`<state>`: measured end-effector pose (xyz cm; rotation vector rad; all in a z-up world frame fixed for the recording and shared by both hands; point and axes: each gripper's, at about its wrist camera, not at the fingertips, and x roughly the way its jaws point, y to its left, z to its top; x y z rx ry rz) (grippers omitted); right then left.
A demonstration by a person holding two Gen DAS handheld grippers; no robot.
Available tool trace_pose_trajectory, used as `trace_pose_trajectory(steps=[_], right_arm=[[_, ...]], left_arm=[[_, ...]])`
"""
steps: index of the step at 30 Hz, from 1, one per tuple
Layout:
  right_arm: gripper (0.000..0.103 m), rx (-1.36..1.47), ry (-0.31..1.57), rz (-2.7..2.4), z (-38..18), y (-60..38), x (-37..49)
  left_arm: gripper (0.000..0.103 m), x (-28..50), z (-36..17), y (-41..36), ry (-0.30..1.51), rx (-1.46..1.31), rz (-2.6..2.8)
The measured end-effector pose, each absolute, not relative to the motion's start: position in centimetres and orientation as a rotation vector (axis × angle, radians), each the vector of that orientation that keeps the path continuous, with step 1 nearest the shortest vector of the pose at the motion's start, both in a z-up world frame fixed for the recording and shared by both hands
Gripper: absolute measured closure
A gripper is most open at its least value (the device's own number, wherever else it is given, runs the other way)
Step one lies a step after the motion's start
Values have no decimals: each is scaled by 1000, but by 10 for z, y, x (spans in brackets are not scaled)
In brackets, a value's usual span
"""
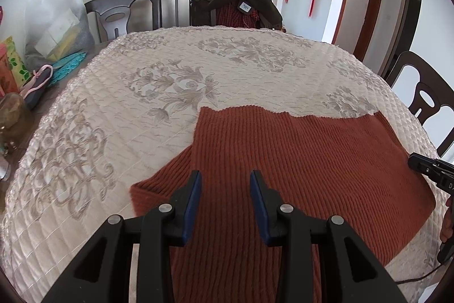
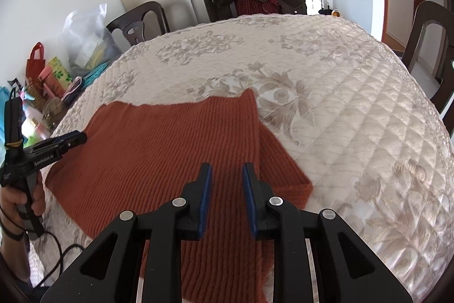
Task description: Fold small clothes
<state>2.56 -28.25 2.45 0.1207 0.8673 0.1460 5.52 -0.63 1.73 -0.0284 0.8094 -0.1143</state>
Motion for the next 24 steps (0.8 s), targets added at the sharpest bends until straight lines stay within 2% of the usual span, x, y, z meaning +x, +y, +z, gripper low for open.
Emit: trace_pose_trajectory(steps=[24], right_arm=[[80,143,857,134,21,-288,2]], left_arm=[[62,27,9,10,805,-44,-67]])
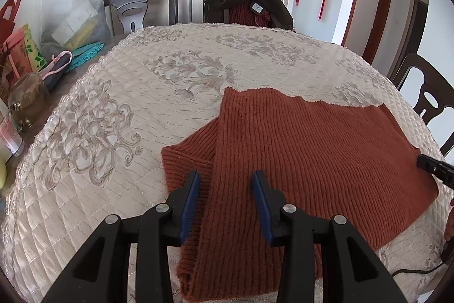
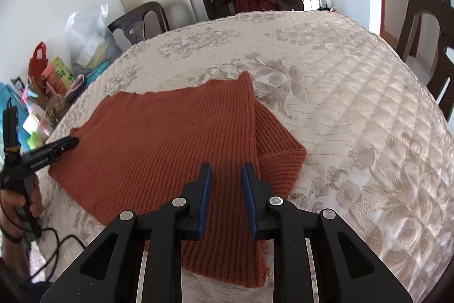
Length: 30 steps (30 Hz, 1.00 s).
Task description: Fold small clothes
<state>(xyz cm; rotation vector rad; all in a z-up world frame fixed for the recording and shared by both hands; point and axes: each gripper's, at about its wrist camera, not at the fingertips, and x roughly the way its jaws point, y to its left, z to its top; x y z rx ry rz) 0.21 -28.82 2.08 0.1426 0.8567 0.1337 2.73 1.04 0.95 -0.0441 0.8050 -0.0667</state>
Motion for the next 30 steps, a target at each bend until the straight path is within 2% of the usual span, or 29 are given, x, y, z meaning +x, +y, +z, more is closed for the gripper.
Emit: trace_pose_trajectory(steps=[8,13,22,30], right_arm=[[80,125,857,134,23,-283,1],[70,117,847,150,27,-278,1],[70,120,852,173,24,-271,7],[70,136,855,176,22,-272,11]], left_arm=[[59,23,11,18,798,-64,-60],[52,18,14,36,775,-134,-50],[44,15,1,75,793,-370,-83],[38,21,-8,71,800,-467,-185]])
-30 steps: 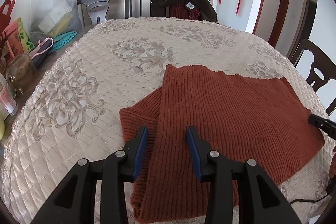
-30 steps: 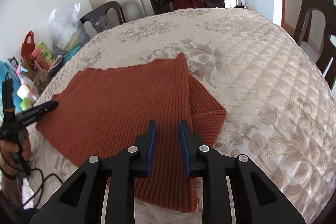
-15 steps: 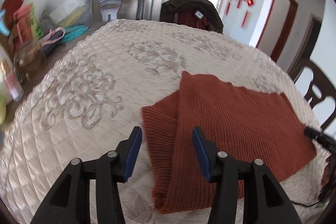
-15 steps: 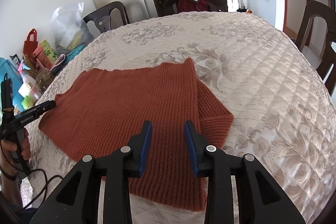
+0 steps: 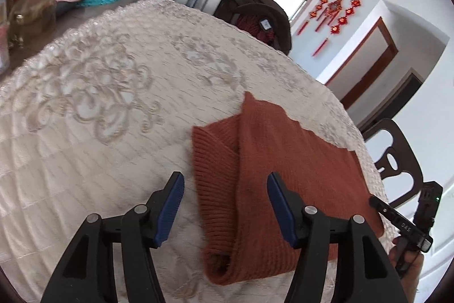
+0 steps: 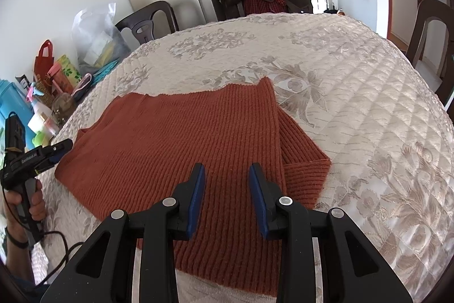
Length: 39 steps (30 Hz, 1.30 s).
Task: Fold small clothes
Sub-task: 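Grasp the other side edge of the sweater with the left tool, then fold the held edge over the middle with the left tool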
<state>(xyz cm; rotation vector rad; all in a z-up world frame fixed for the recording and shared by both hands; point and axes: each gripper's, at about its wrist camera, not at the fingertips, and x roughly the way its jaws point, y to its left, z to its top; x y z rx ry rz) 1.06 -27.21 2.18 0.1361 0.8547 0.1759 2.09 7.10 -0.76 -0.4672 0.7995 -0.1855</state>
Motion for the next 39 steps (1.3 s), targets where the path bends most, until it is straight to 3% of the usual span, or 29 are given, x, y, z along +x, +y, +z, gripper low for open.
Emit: trace_pose_trajectory(steps=[17,21,23,28,39], right_arm=[[70,143,838,204,25,-266,9],[70,115,826,244,28,-256,7],[70,109,827,260,26,-252,9],[70,115,833,310,23,-240,15],[70,33,868,456,17,-193,26]], left_arm=[[37,27,-9,56,796,-493,-261],[48,25,-9,53,802,-474,-236],[61,26,-9,49,811,-444,-219],[78,27,-5,32,830,-323,-176],[81,28,33,14,780,-280,-254]])
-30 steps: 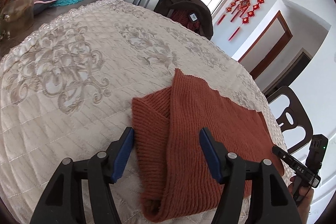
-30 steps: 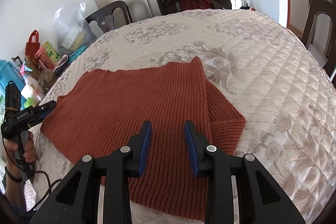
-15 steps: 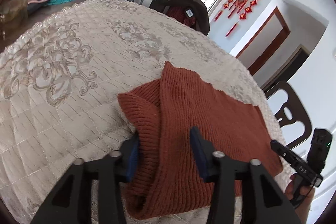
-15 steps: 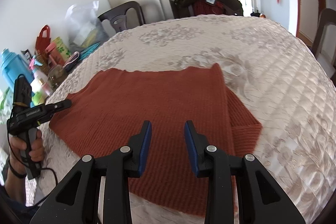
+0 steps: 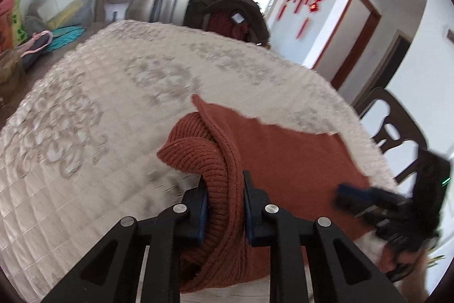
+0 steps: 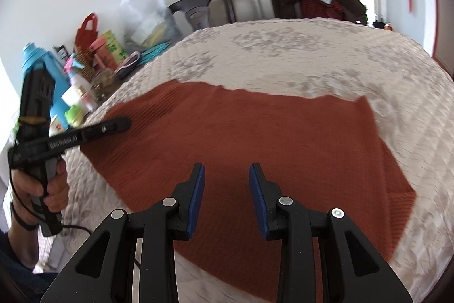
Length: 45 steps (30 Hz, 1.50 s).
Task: Fold small clothes
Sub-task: 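Fold the held edge over the middle with the left tool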
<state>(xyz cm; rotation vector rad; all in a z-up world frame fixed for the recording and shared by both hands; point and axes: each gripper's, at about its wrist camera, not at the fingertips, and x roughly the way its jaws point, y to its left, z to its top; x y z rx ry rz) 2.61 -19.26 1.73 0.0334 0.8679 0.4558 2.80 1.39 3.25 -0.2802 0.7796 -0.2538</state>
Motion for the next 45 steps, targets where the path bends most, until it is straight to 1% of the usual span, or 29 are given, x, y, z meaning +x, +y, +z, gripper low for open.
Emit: trace_pose_trajectory(steps=[4,8,12,15,21,22,24,25,27,29,30,31,35,39,45], right_arm=[[70,-32,900,460,10,-181,29],[70,38,867,436,22,-201,26],[70,128,829,363,32,-236,17],[70,197,810,315,37,-262,9],[70,304,807,257,35,-297,-7],[70,323,806,256,34,-300,-8],[70,357,804,265,33,-304,-8],[70,379,802,272,33,-307,-8],[70,438,797,295,32,-312,-6],[68,506,792,329,30,-318,-6],[63,543,787,348,29,-319,-4],[61,590,780,370,29,-322,-3],[60,687,800,420,22,-324,3],[60,656,862,361,14,-321,4],[60,674,910,394,6,-316,4]], left_arm=[[82,30,56,-4,741,-272,-339],[82,38,76,-34,721,-265,-459],[83,47,85,-72,719,-243,-575],[83,56,76,-104,749,-232,-658],[82,76,22,-151,931,-245,-766],[81,75,18,-152,940,-250,-778],[74,69,24,-150,928,-276,-795],[68,66,30,-145,913,-297,-816],[65,58,43,-136,866,-323,-840],[59,53,53,-124,815,-325,-824],[59,53,57,-118,800,-324,-811],[59,53,59,-112,787,-313,-782],[59,56,46,-93,798,-262,-667],[59,53,26,-87,837,-239,-629],[59,47,19,-91,809,-182,-618]])
